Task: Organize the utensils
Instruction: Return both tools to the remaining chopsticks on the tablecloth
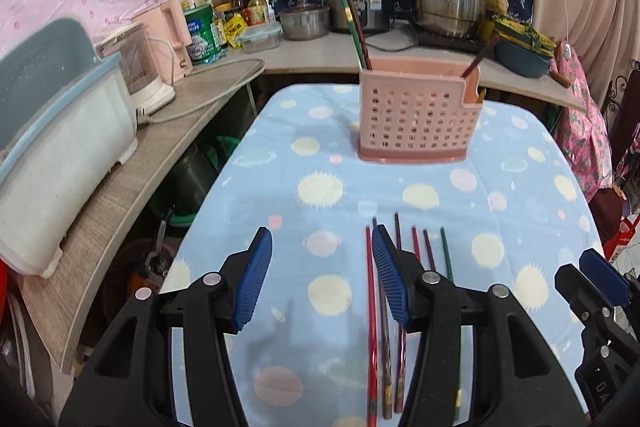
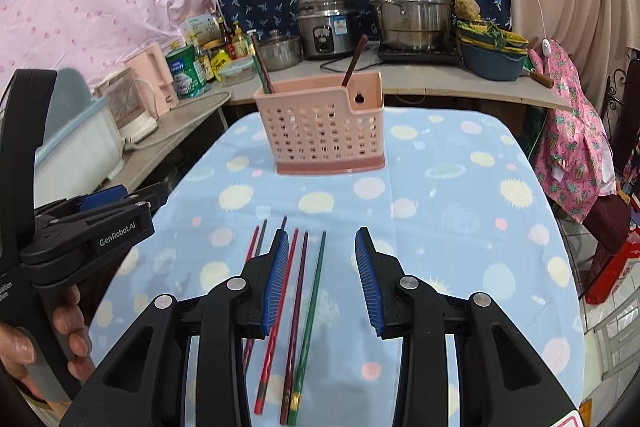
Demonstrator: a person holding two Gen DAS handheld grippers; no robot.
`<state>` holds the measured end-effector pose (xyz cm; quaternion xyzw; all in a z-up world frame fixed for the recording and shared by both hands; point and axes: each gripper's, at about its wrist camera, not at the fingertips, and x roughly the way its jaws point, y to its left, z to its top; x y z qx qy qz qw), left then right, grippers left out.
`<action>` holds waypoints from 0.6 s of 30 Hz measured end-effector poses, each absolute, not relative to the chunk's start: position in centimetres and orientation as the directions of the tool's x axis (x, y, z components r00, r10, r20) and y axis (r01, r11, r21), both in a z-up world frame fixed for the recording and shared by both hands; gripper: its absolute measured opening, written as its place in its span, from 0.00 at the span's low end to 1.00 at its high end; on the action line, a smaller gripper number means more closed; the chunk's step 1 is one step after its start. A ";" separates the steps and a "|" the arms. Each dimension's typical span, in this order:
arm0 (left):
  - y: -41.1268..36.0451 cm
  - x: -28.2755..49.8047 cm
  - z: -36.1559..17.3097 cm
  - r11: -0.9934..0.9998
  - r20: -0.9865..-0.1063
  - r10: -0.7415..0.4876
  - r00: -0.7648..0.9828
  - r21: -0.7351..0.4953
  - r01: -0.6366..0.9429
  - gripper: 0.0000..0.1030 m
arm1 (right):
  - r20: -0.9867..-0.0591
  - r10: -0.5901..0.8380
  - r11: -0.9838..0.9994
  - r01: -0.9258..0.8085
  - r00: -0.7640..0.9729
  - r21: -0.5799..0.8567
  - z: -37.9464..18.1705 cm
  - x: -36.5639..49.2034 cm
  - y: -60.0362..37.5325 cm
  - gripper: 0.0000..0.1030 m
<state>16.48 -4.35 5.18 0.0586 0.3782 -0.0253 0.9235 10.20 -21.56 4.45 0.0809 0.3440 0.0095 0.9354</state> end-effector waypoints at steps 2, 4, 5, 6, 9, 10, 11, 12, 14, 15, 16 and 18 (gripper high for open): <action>-4.1 15.9 4.1 0.992 -0.716 -0.002 0.698 0.089 0.093 0.48 | -0.664 0.075 0.987 0.040 0.744 0.156 3.2 9.5 -21.3 0.33; -3.7 15.2 2.8 0.991 -0.734 0.001 0.679 0.090 0.096 0.48 | -0.685 0.078 0.987 0.040 0.725 0.156 2.0 8.9 -21.0 0.33; -3.6 14.9 2.4 0.991 -0.740 0.002 0.673 0.092 0.098 0.48 | -0.694 0.080 0.987 0.041 0.716 0.156 1.5 8.6 -20.9 0.33; -3.4 14.6 1.7 0.990 -0.748 0.006 0.664 0.096 0.100 0.48 | -0.704 0.081 0.987 0.042 0.705 0.156 0.8 8.3 -20.7 0.33; -2.8 13.6 0.3 0.990 -0.764 0.009 0.645 0.099 0.103 0.48 | -0.727 0.087 0.987 0.042 0.681 0.158 -0.8 7.6 -20.5 0.33; -2.6 13.2 -0.1 0.990 -0.768 0.010 0.640 0.099 0.103 0.48 | -0.736 0.086 0.987 0.042 0.671 0.154 -1.4 7.3 -20.3 0.33; -2.5 13.0 -0.4 0.990 -0.772 0.010 0.636 0.099 0.105 0.48 | -0.742 0.087 0.988 0.041 0.664 0.152 -1.9 7.1 -20.2 0.33; -2.4 12.6 -0.8 0.989 -0.775 0.008 0.632 0.098 0.107 0.48 | -0.749 0.089 0.988 0.039 0.656 0.151 -2.4 6.8 -20.1 0.33; -2.4 12.0 -1.4 0.988 -0.779 0.010 0.626 0.103 0.112 0.48 | -0.765 0.094 0.988 0.037 0.638 0.151 -3.5 6.4 -19.7 0.33; -2.3 11.7 -1.8 0.988 -0.782 0.009 0.624 0.103 0.115 0.48 | -0.770 0.094 0.988 0.037 0.631 0.151 -3.8 6.3 -19.6 0.33; -2.3 11.5 -2.0 0.988 -0.784 0.010 0.621 0.105 0.116 0.48 | -0.770 0.094 0.988 0.037 0.631 0.151 -3.8 6.3 -19.6 0.33; -2.2 11.1 -2.5 0.987 -0.791 0.007 0.612 0.103 0.122 0.48 | -0.780 0.095 0.988 0.038 0.619 0.150 -4.6 6.1 -19.3 0.33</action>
